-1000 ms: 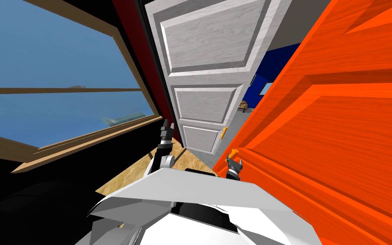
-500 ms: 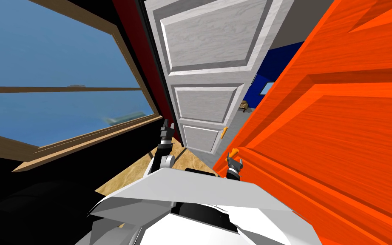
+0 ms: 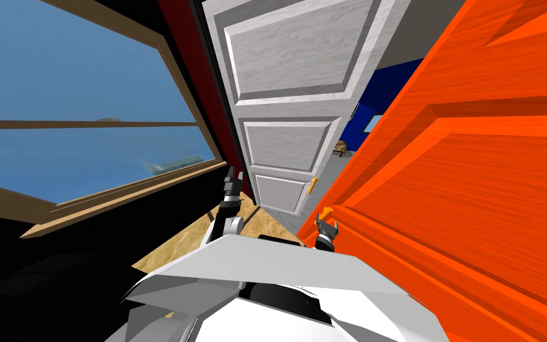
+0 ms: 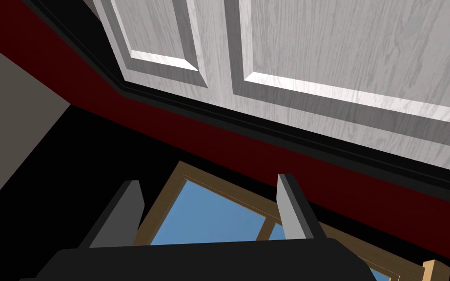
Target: Push the door open
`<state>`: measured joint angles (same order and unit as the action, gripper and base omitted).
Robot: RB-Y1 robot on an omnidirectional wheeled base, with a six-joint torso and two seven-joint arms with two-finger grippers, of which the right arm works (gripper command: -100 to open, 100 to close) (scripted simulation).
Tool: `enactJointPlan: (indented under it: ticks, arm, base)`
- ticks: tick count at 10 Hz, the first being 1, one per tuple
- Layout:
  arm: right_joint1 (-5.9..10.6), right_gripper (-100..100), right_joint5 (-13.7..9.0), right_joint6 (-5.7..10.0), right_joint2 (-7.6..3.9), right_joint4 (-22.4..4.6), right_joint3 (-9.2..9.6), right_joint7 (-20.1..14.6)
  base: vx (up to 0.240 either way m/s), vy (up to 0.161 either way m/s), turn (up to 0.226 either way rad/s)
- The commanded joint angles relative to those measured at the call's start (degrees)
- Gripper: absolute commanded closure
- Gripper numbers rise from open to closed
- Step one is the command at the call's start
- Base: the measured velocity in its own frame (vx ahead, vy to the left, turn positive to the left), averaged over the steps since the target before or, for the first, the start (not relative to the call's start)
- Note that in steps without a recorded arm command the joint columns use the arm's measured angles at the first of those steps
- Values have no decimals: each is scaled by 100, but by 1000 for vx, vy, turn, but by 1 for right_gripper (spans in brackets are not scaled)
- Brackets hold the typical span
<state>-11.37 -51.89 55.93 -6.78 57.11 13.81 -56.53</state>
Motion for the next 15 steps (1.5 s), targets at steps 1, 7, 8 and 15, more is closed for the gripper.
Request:
enactJointPlan:
  ticks: [1,7,8,15]
  arm:
    - [-153,100,-64,88,-171,-19,-162,-40]
    - [-144,100,-60,92,-172,-37,-182,-40]
    - [-144,100,-60,92,-172,-37,-182,-40]
    - [-144,100,-60,92,-172,-37,-182,-40]
  base:
    - [6,0,-21]
    - [1,1,4]
    - [-19,-4,3]
    - [1,0,-3]
